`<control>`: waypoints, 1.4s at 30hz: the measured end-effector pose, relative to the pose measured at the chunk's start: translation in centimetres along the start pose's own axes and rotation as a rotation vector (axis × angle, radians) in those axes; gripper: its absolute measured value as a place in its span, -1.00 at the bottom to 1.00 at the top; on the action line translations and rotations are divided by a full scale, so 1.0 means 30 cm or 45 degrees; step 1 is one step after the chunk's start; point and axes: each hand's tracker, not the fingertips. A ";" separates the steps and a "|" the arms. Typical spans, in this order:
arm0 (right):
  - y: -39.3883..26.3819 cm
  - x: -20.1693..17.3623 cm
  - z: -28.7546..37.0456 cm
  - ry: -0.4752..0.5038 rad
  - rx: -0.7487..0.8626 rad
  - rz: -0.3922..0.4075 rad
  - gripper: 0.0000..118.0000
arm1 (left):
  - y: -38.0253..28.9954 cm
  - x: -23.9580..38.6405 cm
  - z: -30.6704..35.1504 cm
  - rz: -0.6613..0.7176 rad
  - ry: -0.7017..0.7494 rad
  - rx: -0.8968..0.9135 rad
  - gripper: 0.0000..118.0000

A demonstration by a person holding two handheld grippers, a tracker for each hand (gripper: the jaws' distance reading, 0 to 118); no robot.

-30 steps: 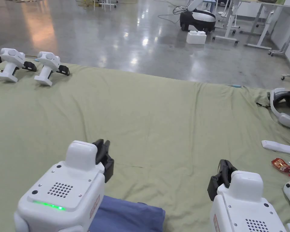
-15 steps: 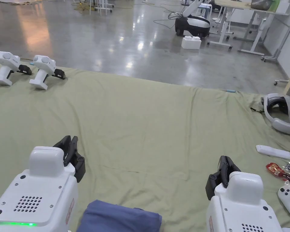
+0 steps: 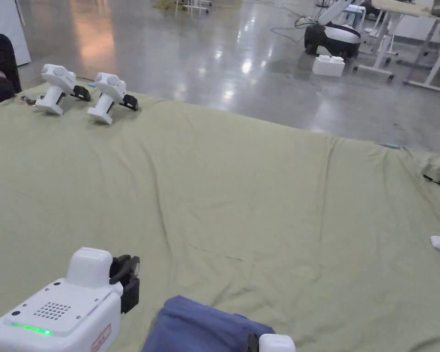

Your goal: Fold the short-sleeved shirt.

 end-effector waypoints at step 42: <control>0.043 0.064 -0.026 -0.025 0.012 0.048 -0.91 | -0.139 -0.173 -0.379 0.745 -0.975 -0.784 -0.59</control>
